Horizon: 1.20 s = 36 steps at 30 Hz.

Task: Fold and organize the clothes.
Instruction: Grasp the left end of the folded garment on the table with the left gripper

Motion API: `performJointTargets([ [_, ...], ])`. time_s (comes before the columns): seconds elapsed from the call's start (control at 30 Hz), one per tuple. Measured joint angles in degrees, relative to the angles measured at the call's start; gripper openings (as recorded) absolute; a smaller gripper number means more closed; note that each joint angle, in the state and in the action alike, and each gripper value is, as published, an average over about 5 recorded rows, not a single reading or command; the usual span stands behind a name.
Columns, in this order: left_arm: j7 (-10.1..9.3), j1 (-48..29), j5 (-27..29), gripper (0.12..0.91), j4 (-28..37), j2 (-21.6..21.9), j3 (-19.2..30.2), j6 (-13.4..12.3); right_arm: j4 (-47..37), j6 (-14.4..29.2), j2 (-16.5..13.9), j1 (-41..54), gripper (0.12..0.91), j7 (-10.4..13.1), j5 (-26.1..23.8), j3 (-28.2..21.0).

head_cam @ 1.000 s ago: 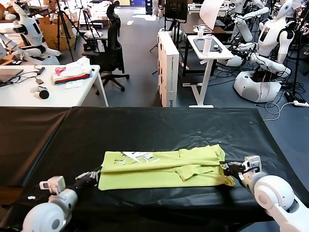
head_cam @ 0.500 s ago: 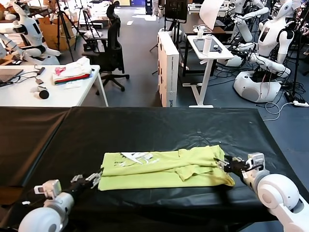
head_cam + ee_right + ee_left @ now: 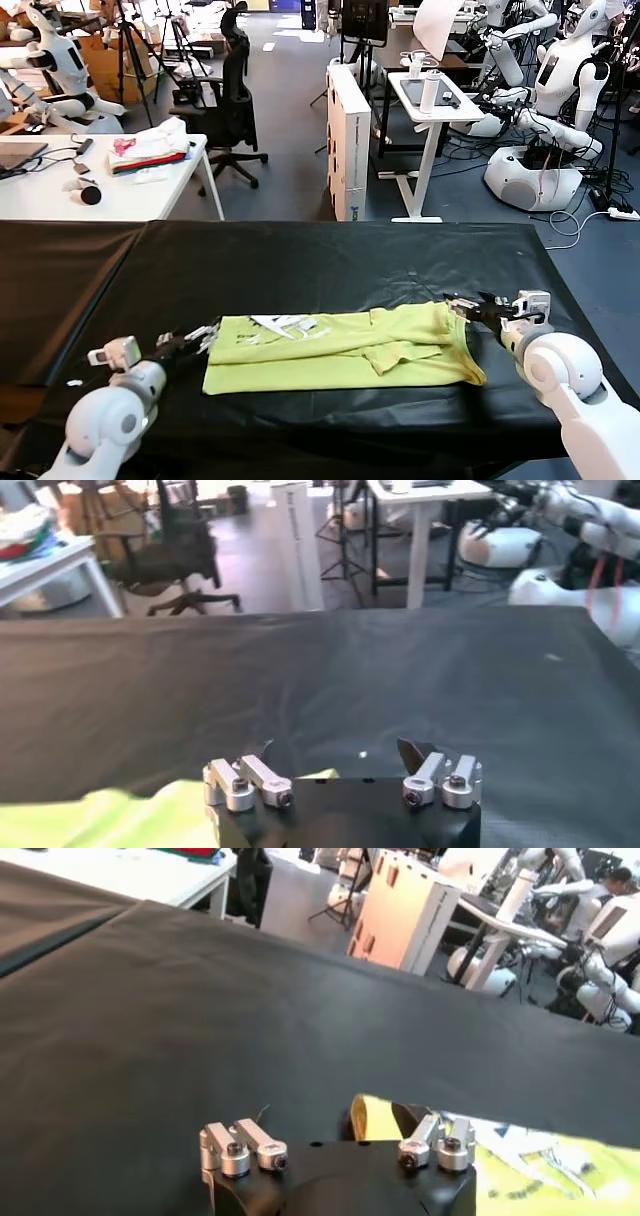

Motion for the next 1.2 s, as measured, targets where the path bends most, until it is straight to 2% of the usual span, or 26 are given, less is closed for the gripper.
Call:
performJointTargets([
  [0.2, -0.01, -3.52, 0.16, 0.907, 3.41, -0.16, 1.41, -0.01, -1.47, -0.19, 1.65, 0.71, 0.907, -0.05, -0.62, -0.93],
  [0.43, -0.01, -3.52, 0.65, 0.907, 4.16, -0.62, 1.95, 0.05, -2.15, -0.36, 2.6, 1.34, 0.894, -0.08, -1.19, -1.89],
  [0.63, 0.0, -2.53, 1.27, 0.894, 3.32, -1.23, 2.5, 0.07, -2.28, -0.35, 2.5, 1.15, 0.795, -0.2, -1.27, -1.97],
  [0.73, -0.02, -2.21, 1.37, 0.788, 3.13, -1.3, 2.54, 0.06, -2.25, -0.34, 2.41, 0.97, 0.708, -0.23, -1.28, -1.92],
  [0.87, -0.02, -1.9, 1.35, 0.533, 2.88, -1.34, 2.55, 0.32, -2.24, -0.34, 2.39, 0.93, 0.536, -0.27, -1.27, -1.89],
  [1.0, -0.06, -1.43, 1.29, 0.303, 2.37, -1.54, 2.69, 0.72, -2.24, -0.29, 2.4, 0.93, 0.425, -0.33, -1.28, -1.88],
  [1.07, -0.08, -1.11, 1.27, 0.23, 1.97, -1.67, 2.74, 0.83, -2.23, -0.18, 2.43, 0.87, 0.358, -0.4, -1.37, -1.88],
  [1.2, -0.1, -0.6, 1.28, 0.179, 1.26, -1.79, 2.63, 0.9, -2.21, 0.56, 2.59, 0.61, 0.19, -0.38, -1.72, -1.87],
])
